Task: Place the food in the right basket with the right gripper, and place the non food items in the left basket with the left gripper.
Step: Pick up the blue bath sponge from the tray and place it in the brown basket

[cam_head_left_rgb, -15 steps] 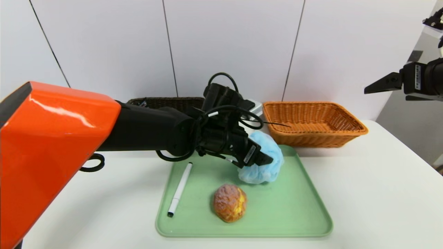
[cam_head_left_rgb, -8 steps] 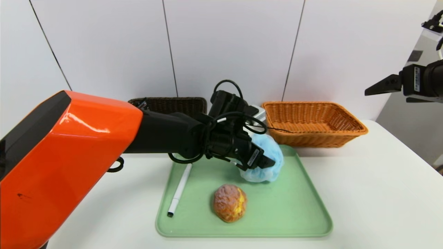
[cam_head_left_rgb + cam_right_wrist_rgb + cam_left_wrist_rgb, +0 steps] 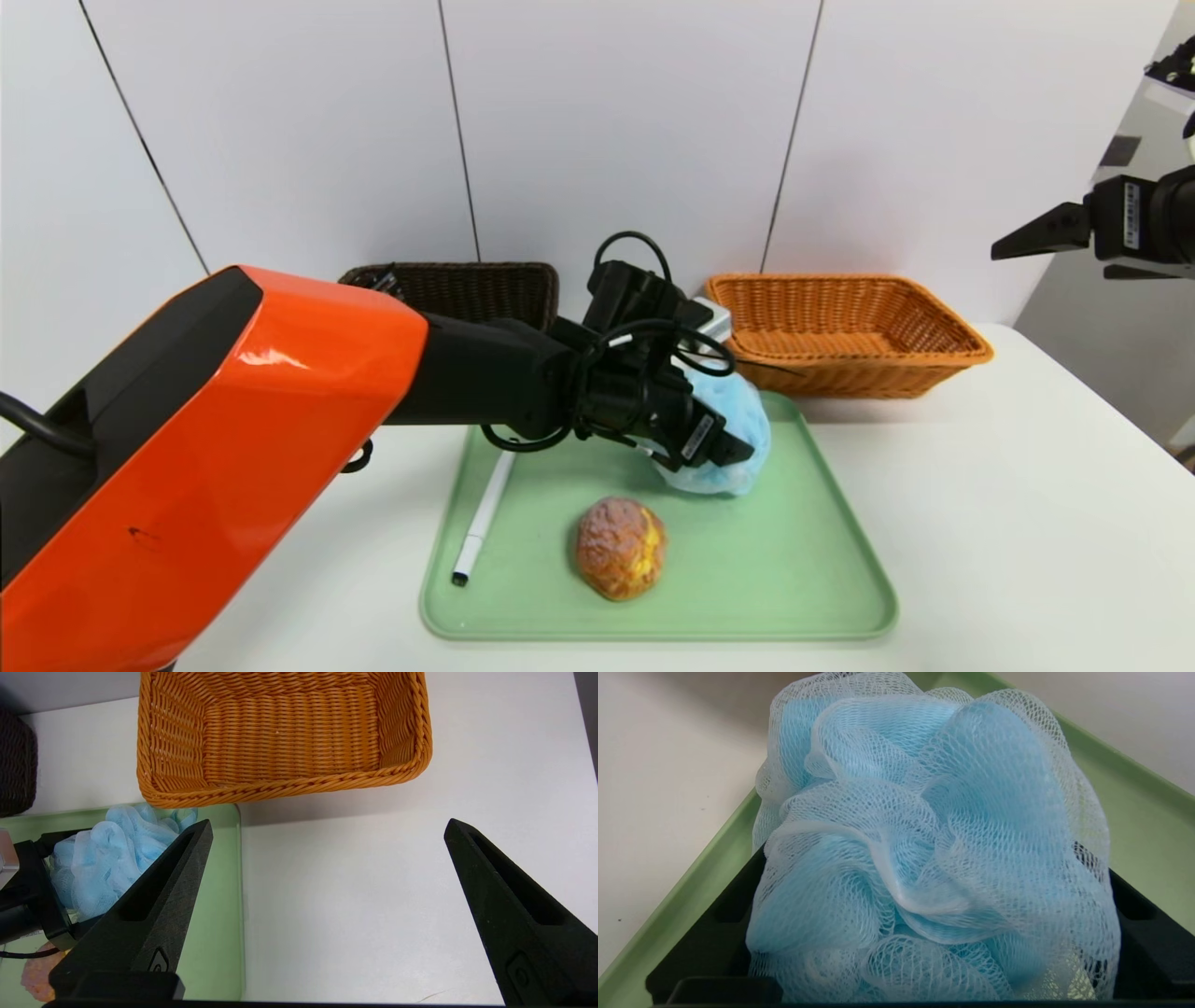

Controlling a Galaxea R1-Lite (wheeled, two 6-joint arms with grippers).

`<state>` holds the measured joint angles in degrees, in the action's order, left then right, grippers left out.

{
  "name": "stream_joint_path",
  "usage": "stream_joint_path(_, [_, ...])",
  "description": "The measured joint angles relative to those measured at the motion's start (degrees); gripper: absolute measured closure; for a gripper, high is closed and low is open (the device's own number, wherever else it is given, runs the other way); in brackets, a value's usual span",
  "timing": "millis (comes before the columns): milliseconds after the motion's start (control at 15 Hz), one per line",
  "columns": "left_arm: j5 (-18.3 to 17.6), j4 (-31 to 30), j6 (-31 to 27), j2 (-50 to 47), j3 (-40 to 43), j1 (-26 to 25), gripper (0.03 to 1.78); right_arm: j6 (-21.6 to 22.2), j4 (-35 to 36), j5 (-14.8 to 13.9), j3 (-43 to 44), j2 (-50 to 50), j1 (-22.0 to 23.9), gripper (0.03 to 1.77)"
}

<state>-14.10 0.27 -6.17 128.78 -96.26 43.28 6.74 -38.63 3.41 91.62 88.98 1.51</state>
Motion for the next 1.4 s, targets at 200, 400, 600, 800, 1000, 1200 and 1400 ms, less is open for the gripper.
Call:
stream_joint_path(200, [0.1, 0.0, 0.4, 0.9, -1.1, 0.1, 0.12, -0.1, -0.1, 0.0, -0.2, -0.1, 0.4, 0.09])
stream_joint_path(400, [0.1, 0.1, 0.7, 1.6, -2.1, 0.2, 0.12, -0.1, -0.1, 0.0, -0.2, -0.2, 0.5, 0.09])
stream_joint_path(600, [0.7, 0.0, 0.7, 2.2, -3.2, 0.3, 0.45, -0.2, 0.0, 0.1, -0.5, -0.2, 0.5, 0.09])
stream_joint_path(800, [0.7, 0.1, 1.1, 2.5, -3.6, 0.3, 0.82, -0.3, 0.0, 0.1, -0.6, -0.1, 0.5, 0.09])
stream_joint_path(1000, [0.7, 0.4, 2.6, 2.2, -3.6, 0.3, 1.04, -0.3, 0.1, 0.1, -0.6, 0.1, 0.5, 0.09])
stream_joint_path(1200, [0.9, 2.0, 5.4, 1.5, -4.1, 0.3, 1.13, -0.3, 0.1, 0.3, -0.6, 0.3, 0.4, 0.09])
stream_joint_path(1400, [0.9, 2.3, 6.0, 0.9, -4.4, 0.3, 1.15, -0.3, 0.1, 0.3, -0.6, 0.5, 0.2, 0.09])
